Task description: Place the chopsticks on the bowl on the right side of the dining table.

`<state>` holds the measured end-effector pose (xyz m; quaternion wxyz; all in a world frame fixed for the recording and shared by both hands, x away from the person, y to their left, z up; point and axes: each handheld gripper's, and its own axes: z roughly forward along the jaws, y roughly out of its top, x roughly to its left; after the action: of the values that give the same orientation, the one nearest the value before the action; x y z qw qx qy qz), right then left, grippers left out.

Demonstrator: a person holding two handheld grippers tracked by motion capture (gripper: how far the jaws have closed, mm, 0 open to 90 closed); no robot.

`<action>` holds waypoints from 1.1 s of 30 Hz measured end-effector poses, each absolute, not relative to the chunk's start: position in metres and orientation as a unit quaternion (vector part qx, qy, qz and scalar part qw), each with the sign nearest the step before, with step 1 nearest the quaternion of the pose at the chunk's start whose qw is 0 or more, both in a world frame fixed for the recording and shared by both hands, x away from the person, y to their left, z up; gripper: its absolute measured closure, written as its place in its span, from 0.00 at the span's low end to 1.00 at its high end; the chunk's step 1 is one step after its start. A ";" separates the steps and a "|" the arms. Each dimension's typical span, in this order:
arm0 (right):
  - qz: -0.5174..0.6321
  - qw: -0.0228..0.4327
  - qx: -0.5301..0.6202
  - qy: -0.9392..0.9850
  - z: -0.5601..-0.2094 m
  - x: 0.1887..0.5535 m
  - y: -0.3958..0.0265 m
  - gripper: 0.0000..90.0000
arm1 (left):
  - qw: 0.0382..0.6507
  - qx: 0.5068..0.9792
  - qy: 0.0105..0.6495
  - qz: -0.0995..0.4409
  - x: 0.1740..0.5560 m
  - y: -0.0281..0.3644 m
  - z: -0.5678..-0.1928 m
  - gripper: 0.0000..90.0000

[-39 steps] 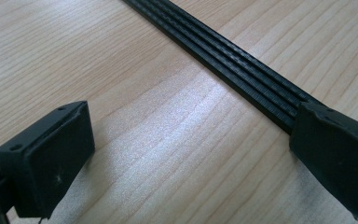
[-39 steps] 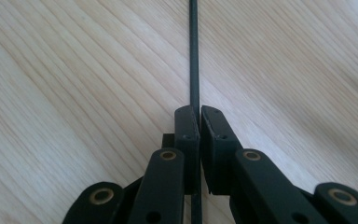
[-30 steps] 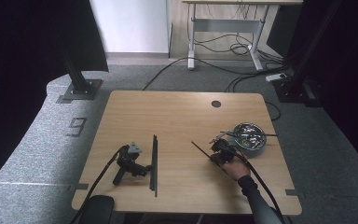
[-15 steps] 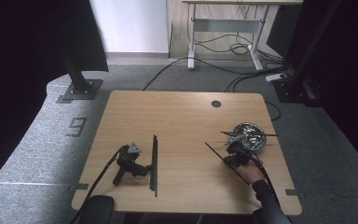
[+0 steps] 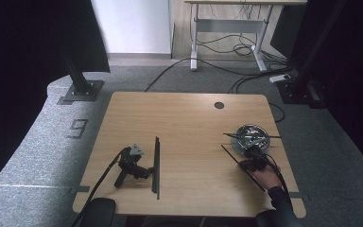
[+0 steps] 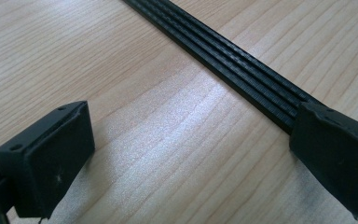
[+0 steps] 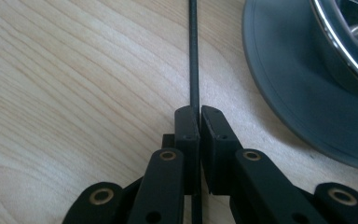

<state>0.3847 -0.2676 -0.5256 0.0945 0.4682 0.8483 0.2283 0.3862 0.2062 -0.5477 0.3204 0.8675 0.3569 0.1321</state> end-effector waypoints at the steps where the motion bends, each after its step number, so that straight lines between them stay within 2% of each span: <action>1: 0.225 0.093 0.468 0.850 -0.525 0.385 -0.268 0.91 | 0.320 0.867 0.357 0.132 0.386 0.206 -0.548 0.00; 3: 0.215 0.097 0.472 0.849 -0.524 0.385 -0.269 0.84 | 0.320 0.868 0.357 0.132 0.386 0.206 -0.548 0.00; 6: 0.217 0.103 0.483 0.842 -0.518 0.388 -0.273 0.68 | 0.321 0.867 0.357 0.132 0.386 0.206 -0.548 0.00; 9: 0.199 0.109 0.476 0.849 -0.512 0.390 -0.273 0.57 | 0.320 0.867 0.357 0.132 0.386 0.206 -0.548 0.00; 13: 0.178 0.102 0.468 0.860 -0.507 0.392 -0.271 0.51 | 0.320 0.867 0.358 0.132 0.386 0.206 -0.548 0.00; 17: 0.163 0.086 0.462 0.867 -0.505 0.397 -0.270 0.55 | 0.320 0.867 0.358 0.132 0.386 0.206 -0.548 0.00; 25: 0.115 0.067 0.433 0.891 -0.507 0.403 -0.257 0.73 | 0.321 0.867 0.358 0.132 0.386 0.206 -0.548 0.00; 33: 0.083 0.049 0.423 0.901 -0.513 0.408 -0.252 0.82 | 0.321 0.867 0.358 0.132 0.386 0.206 -0.548 0.00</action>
<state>0.4082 -0.2520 -0.5135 0.0488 0.4228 0.9011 0.0830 0.3861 0.2061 -0.5478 0.3207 0.8670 0.3577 0.1323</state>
